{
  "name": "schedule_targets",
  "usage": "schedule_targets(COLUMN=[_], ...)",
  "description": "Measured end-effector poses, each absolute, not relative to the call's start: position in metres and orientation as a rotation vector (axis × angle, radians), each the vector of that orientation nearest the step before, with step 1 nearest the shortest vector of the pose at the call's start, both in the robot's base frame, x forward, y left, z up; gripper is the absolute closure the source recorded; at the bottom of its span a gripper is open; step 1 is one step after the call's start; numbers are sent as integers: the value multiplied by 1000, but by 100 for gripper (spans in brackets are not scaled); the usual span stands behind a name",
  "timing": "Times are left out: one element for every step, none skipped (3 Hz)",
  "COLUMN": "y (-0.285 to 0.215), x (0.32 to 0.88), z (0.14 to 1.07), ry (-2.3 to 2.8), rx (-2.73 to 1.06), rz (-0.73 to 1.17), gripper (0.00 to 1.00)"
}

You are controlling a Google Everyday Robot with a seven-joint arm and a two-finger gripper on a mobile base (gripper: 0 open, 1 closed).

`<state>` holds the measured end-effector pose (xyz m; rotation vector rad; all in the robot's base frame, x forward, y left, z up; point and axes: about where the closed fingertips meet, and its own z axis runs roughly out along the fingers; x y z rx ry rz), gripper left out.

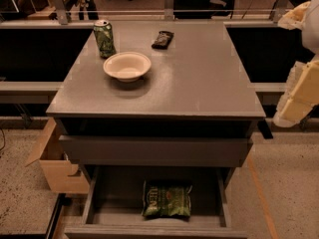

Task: Pick rxbar chocolate from middle drawer and place on counter

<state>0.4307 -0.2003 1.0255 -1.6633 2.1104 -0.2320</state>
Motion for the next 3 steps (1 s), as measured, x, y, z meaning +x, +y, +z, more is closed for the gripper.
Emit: schedule_targets(y=[-200, -199, -196], x=[431, 423, 408], z=[1025, 1001, 955], ry=[2110, 2131, 2178], rx=[-1663, -1654, -1625], rz=[-232, -172, -72], gripper=[0, 0, 0])
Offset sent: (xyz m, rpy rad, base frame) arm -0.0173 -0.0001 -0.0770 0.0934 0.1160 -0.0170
